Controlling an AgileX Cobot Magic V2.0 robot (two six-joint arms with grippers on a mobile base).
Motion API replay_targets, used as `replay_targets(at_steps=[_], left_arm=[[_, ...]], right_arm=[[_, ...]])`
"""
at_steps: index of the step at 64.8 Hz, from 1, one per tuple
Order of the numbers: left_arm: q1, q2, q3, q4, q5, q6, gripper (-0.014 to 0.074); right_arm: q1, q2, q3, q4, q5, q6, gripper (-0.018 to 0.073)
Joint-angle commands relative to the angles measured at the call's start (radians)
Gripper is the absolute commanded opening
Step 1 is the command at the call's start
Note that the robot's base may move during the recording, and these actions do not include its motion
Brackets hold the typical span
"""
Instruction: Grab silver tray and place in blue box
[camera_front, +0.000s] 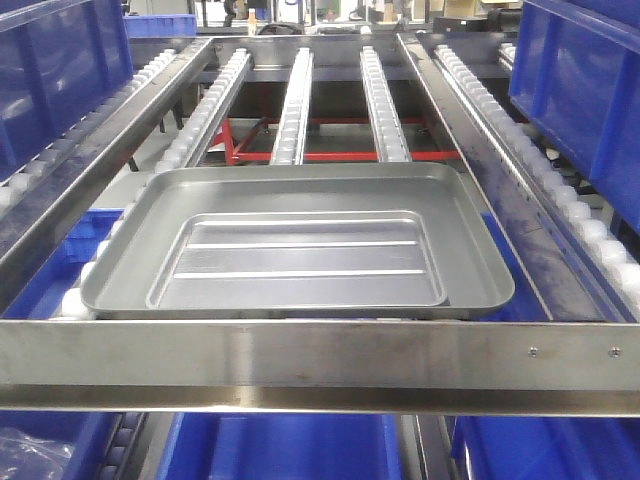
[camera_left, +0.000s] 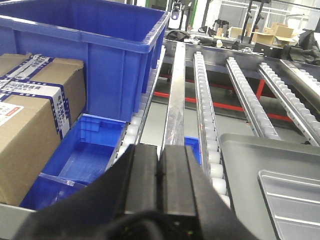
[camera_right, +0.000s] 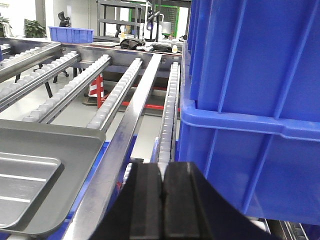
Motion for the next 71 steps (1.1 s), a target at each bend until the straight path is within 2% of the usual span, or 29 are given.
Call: replay_targets(at_steps=[1,21,27,34,38,45,49,54,56,60,66,71], left_arm=[[0.001,-0.014,-0.001,-0.008,-0.086,0.001,-0.0096],[0.001,-0.014,-0.005,-0.008,-0.102,0.0,-0.0096],[-0.002,-0.013,-0.061,-0.064,-0.106,-0.05,-0.0096],[-0.004,0.018,-0.192,-0.065,0.039,-0.053,-0.0096],[-0.004,0.062,-0.287,-0.049,0.174,-0.051,-0.0096],[-0.004,0.193,-0.438,-0.049,0.415,0.024,-0.0096],[-0.004,0.288,-0.517,-0.077,0.535,0.101,-0.0096],[-0.004,0.419,-0.6,-0.147,0.705,0.272,-0.0096],[-0.004,0.457,-0.618,-0.176,0.759,0.309,-0.0096],[-0.004,0.544,-0.639,-0.251,0.803,0.322,-0.0096],[-0.004,0.653,-0.639,-0.362,0.799,0.322,-0.0096],[-0.004,0.742,-0.639,-0.412,0.757,0.322,-0.0096]], right_arm=[[-0.004,-0.021,0.003,0.001,-0.089,-0.011,0.005],[-0.004,-0.021,-0.003,0.001,-0.088,-0.011,0.005],[-0.001,-0.015,-0.078,0.001,-0.013,-0.011,0.005],[-0.001,0.031,-0.238,0.001,0.182,-0.011,0.005],[-0.001,0.091,-0.331,0.001,0.306,-0.011,0.005],[-0.001,0.244,-0.462,0.003,0.471,-0.011,0.005],[-0.001,0.35,-0.517,0.017,0.55,-0.011,0.005],[-0.001,0.478,-0.579,0.041,0.677,-0.011,0.005],[-0.001,0.513,-0.592,0.044,0.713,-0.011,0.005],[-0.001,0.591,-0.604,0.044,0.759,-0.011,0.005],[-0.001,0.68,-0.604,0.047,0.782,-0.011,0.005],[-0.001,0.73,-0.604,0.075,0.792,-0.01,0.005]])
